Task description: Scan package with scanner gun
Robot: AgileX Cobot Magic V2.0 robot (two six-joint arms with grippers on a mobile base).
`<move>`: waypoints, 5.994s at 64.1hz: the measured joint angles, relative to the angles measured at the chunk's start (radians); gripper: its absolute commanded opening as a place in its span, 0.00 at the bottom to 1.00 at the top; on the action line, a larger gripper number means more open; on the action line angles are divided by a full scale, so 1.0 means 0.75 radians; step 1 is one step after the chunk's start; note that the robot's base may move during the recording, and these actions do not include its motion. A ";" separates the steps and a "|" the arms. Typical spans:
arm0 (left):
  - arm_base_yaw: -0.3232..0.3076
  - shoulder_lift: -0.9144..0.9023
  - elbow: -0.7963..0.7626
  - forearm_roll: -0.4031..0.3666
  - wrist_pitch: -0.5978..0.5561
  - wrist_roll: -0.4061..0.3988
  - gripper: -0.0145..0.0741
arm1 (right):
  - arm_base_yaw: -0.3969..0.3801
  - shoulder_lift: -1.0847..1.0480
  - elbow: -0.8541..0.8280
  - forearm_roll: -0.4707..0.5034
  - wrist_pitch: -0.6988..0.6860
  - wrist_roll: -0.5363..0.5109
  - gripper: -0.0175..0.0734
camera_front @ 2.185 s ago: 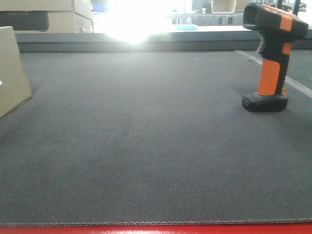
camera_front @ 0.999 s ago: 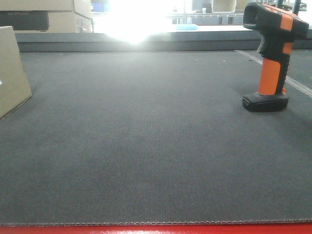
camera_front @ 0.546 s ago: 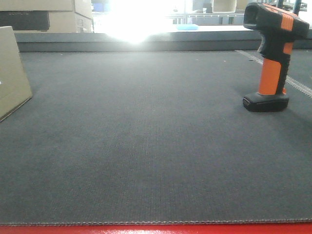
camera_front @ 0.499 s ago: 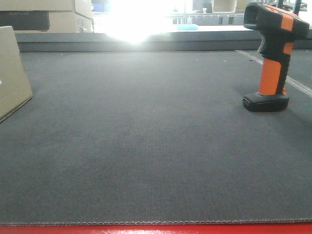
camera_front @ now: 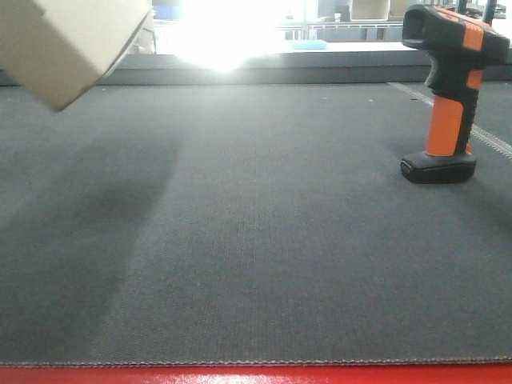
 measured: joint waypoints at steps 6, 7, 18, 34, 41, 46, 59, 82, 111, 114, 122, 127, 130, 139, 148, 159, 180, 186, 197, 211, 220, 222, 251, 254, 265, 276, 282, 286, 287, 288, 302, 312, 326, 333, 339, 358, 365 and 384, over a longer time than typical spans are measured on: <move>0.000 0.000 0.000 -0.057 0.000 0.000 0.04 | 0.019 0.000 0.073 0.000 -0.017 0.000 0.82; 0.000 0.000 0.000 -0.062 0.000 0.000 0.04 | 0.022 0.000 0.085 0.000 -0.026 0.000 0.82; 0.000 0.000 0.000 -0.082 0.000 0.000 0.04 | 0.028 0.044 0.228 0.025 -0.242 0.000 0.82; 0.000 0.000 0.000 -0.087 0.000 0.000 0.04 | 0.028 0.300 0.266 0.056 -0.540 0.000 0.82; 0.000 0.000 0.000 -0.089 0.000 0.000 0.04 | 0.028 0.448 0.266 0.065 -0.693 0.000 0.82; 0.000 0.000 0.000 -0.090 -0.002 0.000 0.04 | 0.028 0.561 0.266 0.068 -0.804 0.003 0.82; 0.000 0.000 0.000 -0.092 -0.002 0.000 0.04 | 0.028 0.818 0.245 0.074 -1.001 0.023 0.82; 0.000 0.000 0.000 -0.092 -0.024 0.000 0.04 | 0.028 1.113 0.003 0.074 -1.040 0.023 0.82; 0.000 0.000 0.000 -0.092 -0.063 0.001 0.04 | 0.028 1.381 -0.189 0.081 -1.052 0.026 0.82; 0.000 0.000 0.000 -0.092 -0.066 0.001 0.04 | 0.028 1.403 -0.201 0.089 -1.055 0.026 0.82; 0.000 0.000 0.000 -0.092 -0.072 0.001 0.04 | 0.028 1.440 -0.238 0.129 -1.063 0.026 0.82; 0.000 0.000 0.000 -0.092 -0.074 0.001 0.04 | 0.028 1.457 -0.259 0.138 -1.066 0.026 0.82; 0.000 0.000 0.000 -0.092 -0.074 0.001 0.04 | 0.028 1.468 -0.276 0.142 -1.068 0.026 0.82; 0.000 0.000 0.000 -0.092 -0.077 0.001 0.04 | 0.031 1.511 -0.308 0.145 -1.073 0.026 0.82; 0.000 0.000 0.000 -0.092 -0.077 0.001 0.04 | 0.031 1.538 -0.313 0.155 -1.073 0.026 0.82; 0.000 0.000 0.000 -0.092 -0.077 0.001 0.04 | 0.031 1.544 -0.313 0.189 -1.086 0.060 0.77; 0.000 0.000 0.000 -0.092 -0.077 0.001 0.04 | 0.031 1.544 -0.313 0.194 -1.108 0.094 0.46; 0.000 0.000 0.000 -0.092 -0.077 0.001 0.04 | 0.031 1.544 -0.313 0.197 -1.108 0.094 0.29; 0.000 0.000 0.000 -0.092 -0.077 0.001 0.04 | 0.031 1.544 -0.313 0.197 -1.108 0.094 0.02; 0.000 0.000 0.000 -0.092 -0.072 0.001 0.04 | 0.031 1.512 -0.313 0.200 -1.070 0.088 0.02; 0.000 0.000 0.000 -0.092 -0.056 0.001 0.04 | 0.031 1.419 -0.313 0.204 -1.013 -0.004 0.02; 0.000 0.000 0.000 -0.092 -0.056 0.001 0.04 | 0.031 1.394 -0.320 0.204 -0.997 -0.035 0.02; 0.000 0.000 0.000 0.032 -0.006 0.001 0.04 | 0.031 1.217 -0.582 0.208 -0.615 -0.611 0.02; 0.000 0.000 0.000 0.047 -0.006 0.001 0.04 | 0.031 1.217 -0.596 0.208 -0.592 -0.649 0.02; 0.000 0.000 0.000 0.080 -0.006 0.001 0.04 | 0.031 1.217 -0.635 0.206 -0.577 -0.751 0.02; -0.003 0.000 0.009 0.100 -0.006 0.001 0.04 | 0.031 1.217 -0.641 0.206 -0.580 -0.769 0.02; -0.020 0.000 0.026 0.107 -0.003 -0.002 0.04 | 0.031 1.217 -0.641 0.191 -0.582 -0.769 0.02; -0.049 0.000 0.035 0.117 -0.003 -0.005 0.04 | 0.031 1.217 -0.641 0.177 -0.585 -0.769 0.02; -0.057 0.000 0.035 0.117 -0.003 -0.007 0.04 | 0.031 1.217 -0.641 0.174 -0.585 -0.769 0.02; -0.065 0.000 0.035 0.117 -0.003 -0.008 0.04 | 0.031 1.217 -0.641 0.170 -0.585 -0.769 0.02; -0.158 0.010 0.040 0.117 -0.001 -0.056 0.04 | 0.031 1.219 -0.641 0.139 -0.588 -0.769 0.02; -0.208 0.010 0.040 0.117 -0.001 -0.079 0.04 | 0.031 1.240 -0.641 0.127 -0.601 -0.771 0.02; -0.226 0.010 0.040 0.115 -0.001 -0.140 0.04 | 0.039 1.275 -0.641 0.125 -0.632 -0.771 0.02; -0.226 0.010 0.040 0.110 -0.023 -0.181 0.04 | 0.082 1.296 -0.641 0.125 -0.675 -0.771 0.02; -0.226 0.010 0.040 0.094 -0.061 -0.195 0.04 | 0.123 1.304 -0.641 0.125 -0.692 -0.771 0.02; -0.226 0.010 0.040 0.083 -0.112 -0.230 0.04 | 0.165 1.318 -0.641 0.127 -0.700 -0.773 0.02; -0.226 0.010 0.040 0.083 -0.112 -0.230 0.04 | 0.165 1.318 -0.641 0.127 -0.700 -0.773 0.02; -0.226 0.010 0.040 0.092 -0.092 -0.230 0.04 | 0.165 1.309 -0.641 0.387 -0.693 -0.779 0.02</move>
